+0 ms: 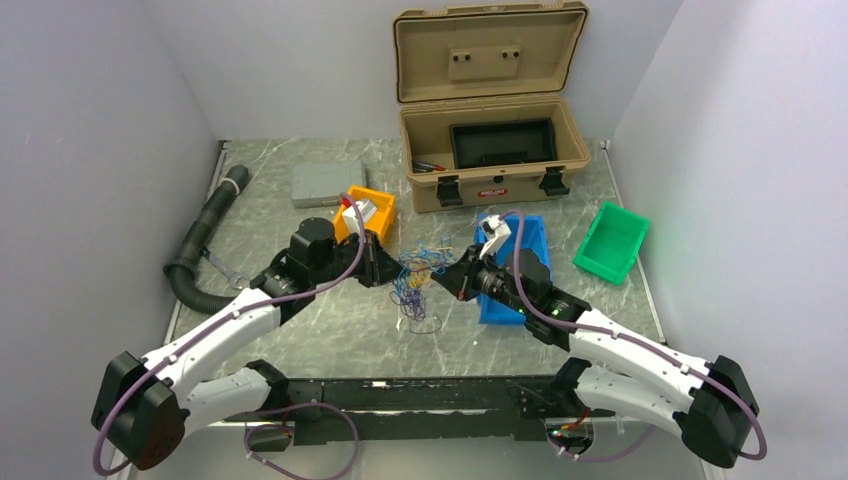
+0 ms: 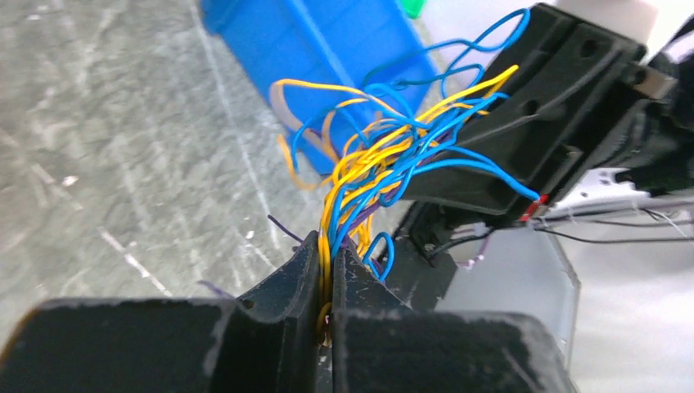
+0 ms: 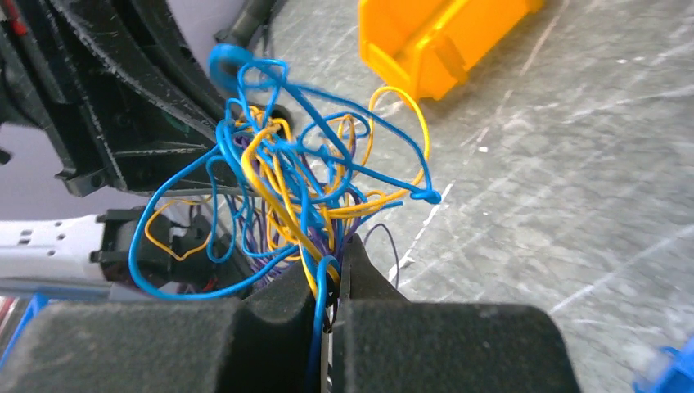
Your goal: Untangle the cables
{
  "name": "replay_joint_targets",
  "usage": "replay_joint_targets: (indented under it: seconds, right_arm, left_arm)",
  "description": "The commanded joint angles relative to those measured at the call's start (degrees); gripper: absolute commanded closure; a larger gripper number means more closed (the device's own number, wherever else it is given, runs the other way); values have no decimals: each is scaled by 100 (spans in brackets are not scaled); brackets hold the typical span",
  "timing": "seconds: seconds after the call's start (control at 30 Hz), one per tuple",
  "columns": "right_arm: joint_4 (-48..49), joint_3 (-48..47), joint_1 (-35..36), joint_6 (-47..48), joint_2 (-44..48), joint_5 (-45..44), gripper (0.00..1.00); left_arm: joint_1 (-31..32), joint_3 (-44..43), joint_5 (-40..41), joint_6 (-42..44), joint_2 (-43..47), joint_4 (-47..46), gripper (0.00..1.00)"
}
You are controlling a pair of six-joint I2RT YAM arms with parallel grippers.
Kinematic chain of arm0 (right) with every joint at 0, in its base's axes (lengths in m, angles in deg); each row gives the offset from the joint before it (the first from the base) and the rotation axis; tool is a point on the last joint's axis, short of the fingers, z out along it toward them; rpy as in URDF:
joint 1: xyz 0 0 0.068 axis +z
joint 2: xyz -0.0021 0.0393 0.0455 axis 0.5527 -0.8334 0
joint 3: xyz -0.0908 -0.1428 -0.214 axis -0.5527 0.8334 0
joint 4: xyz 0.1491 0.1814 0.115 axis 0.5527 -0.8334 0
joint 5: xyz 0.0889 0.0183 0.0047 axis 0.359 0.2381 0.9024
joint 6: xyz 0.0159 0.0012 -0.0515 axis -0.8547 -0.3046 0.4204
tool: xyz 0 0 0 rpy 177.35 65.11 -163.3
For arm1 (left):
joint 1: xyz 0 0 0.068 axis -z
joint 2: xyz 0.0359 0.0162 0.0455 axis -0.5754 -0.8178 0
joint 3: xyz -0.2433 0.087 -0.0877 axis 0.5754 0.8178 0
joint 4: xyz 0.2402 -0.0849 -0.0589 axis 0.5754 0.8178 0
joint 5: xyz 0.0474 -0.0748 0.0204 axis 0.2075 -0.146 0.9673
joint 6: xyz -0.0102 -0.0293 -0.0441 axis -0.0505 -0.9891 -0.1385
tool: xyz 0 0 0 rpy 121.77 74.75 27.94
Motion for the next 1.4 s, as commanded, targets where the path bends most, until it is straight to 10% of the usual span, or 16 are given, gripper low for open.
replay_joint_targets:
  seconds: [0.0,0.4,0.73,1.37]
  right_arm:
    - [-1188,-354,-124,162,202,-1384,100]
    - [-1493,-590,-130,237,75,-1593,100]
    - [-3332,-1072,-138,-834,-138,-3746,100]
    - [-1301,-803,-130,640,-153,-591,85]
  left_arm:
    - [-148,-156,1205,531,219,1207,90]
    - [-147,-46,1270,455,216,1151,96]
    - [-449,-118,4390,-358,1110,3038,100]
    - [-460,-1,1675,771,1154,1482,100]
